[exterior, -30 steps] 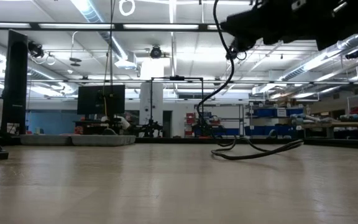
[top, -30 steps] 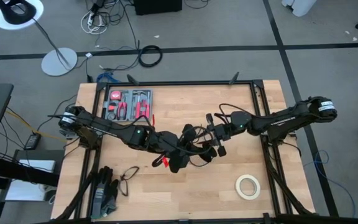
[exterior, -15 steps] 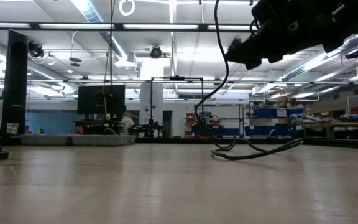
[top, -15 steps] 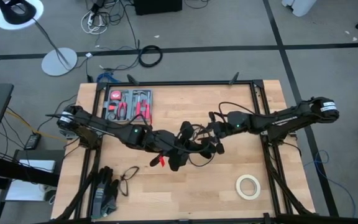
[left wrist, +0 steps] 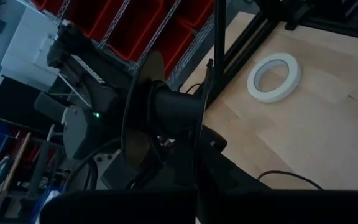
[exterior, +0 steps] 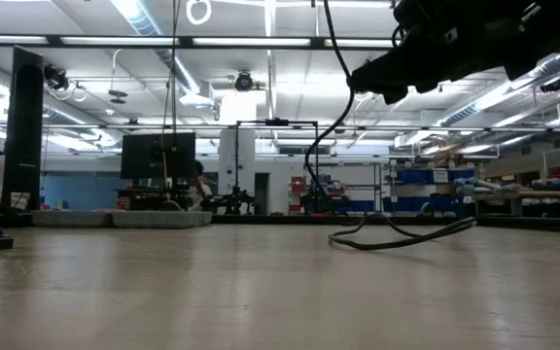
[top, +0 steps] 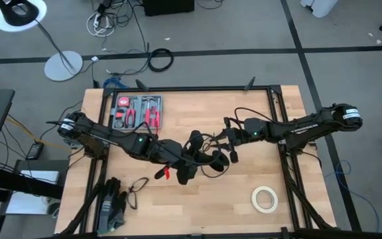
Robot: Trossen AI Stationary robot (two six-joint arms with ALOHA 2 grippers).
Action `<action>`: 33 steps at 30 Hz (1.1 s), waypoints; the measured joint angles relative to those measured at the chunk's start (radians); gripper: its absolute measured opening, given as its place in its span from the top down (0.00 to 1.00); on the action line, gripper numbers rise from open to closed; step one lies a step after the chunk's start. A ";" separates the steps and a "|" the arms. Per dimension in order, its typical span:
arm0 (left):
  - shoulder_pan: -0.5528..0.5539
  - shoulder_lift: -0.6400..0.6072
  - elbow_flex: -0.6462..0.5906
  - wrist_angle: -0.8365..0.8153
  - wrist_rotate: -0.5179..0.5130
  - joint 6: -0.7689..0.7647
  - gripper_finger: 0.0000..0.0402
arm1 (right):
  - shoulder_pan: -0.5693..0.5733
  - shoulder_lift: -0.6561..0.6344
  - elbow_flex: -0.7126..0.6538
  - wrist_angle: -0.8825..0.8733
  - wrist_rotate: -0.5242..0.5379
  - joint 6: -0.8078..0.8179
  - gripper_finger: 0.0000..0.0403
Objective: Coil cords
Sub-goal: Uncoil the black wire from the spool
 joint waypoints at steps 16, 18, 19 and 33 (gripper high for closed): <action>0.005 0.000 0.000 0.075 -0.078 0.060 1.00 | 0.004 0.025 0.001 0.087 -0.031 0.047 0.76; 0.005 0.000 0.000 0.079 -0.079 0.060 1.00 | 0.004 0.025 0.001 0.089 -0.020 0.047 0.77; 0.005 0.000 0.000 0.085 -0.081 0.060 1.00 | 0.004 0.025 0.001 0.087 -0.018 0.046 0.77; 0.005 0.000 0.000 0.086 -0.052 0.020 1.00 | 0.004 0.022 0.001 0.085 0.171 -0.026 0.98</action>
